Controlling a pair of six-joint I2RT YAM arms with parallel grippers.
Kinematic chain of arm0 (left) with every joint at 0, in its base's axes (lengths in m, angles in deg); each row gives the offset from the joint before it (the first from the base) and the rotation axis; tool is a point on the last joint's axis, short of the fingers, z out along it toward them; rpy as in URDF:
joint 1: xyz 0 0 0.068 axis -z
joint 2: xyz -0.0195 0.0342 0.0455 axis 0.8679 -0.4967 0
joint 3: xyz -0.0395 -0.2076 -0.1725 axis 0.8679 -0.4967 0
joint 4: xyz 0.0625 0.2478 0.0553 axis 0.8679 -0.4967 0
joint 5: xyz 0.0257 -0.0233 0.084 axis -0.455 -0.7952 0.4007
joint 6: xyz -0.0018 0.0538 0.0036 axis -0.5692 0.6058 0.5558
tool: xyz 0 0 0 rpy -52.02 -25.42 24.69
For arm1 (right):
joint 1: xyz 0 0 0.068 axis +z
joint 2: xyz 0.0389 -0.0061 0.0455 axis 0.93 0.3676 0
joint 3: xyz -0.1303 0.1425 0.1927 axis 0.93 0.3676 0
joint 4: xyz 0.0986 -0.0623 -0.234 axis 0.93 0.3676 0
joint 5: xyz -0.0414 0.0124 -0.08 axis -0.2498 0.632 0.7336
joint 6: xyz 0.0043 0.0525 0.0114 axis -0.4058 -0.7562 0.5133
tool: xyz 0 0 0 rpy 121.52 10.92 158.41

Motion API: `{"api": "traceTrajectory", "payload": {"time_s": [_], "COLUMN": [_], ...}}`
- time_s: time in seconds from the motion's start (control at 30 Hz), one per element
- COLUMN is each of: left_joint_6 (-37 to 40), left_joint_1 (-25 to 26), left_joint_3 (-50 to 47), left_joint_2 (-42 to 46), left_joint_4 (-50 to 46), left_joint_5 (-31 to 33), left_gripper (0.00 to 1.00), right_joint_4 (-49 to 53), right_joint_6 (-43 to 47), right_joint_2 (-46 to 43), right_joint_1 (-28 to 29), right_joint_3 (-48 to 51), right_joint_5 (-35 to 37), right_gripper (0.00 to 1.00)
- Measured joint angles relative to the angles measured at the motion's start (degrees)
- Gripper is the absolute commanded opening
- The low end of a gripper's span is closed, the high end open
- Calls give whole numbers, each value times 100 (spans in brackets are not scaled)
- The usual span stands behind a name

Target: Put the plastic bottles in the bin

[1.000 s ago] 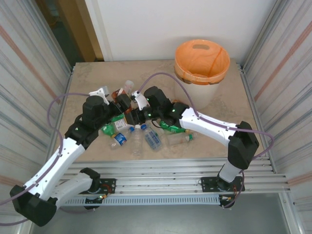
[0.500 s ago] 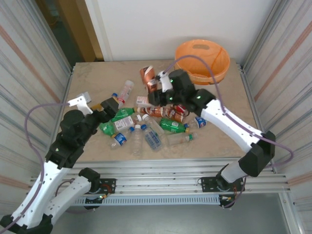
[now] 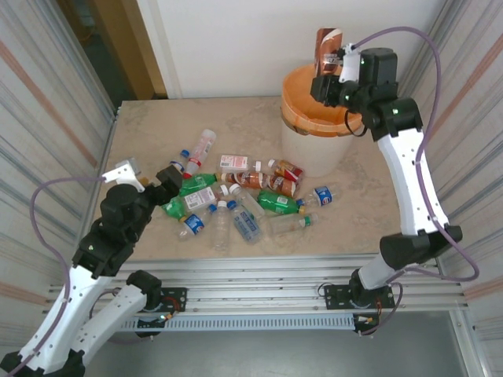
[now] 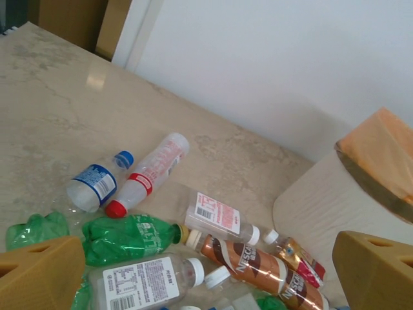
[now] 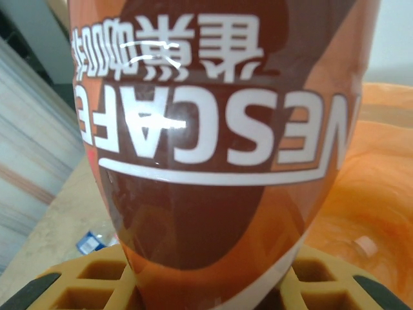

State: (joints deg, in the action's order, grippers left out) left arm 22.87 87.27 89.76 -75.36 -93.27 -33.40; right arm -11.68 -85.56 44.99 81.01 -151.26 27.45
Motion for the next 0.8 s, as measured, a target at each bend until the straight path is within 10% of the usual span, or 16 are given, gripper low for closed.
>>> {"api": "traceTrajectory", "payload": {"time_s": [0.8], "left_joint_6": [44], "left_joint_1": [-704], "left_joint_3": [-83], "left_joint_2": [-1062], "left_joint_4": [-275], "left_joint_5": [-229], "left_gripper": [99], "right_joint_4": [1867], "right_joint_6": [758], "right_joint_2": [3115], "right_joint_1": [-702], "right_joint_3": [-2159], "right_joint_5": [-599], "right_gripper": [29]}}
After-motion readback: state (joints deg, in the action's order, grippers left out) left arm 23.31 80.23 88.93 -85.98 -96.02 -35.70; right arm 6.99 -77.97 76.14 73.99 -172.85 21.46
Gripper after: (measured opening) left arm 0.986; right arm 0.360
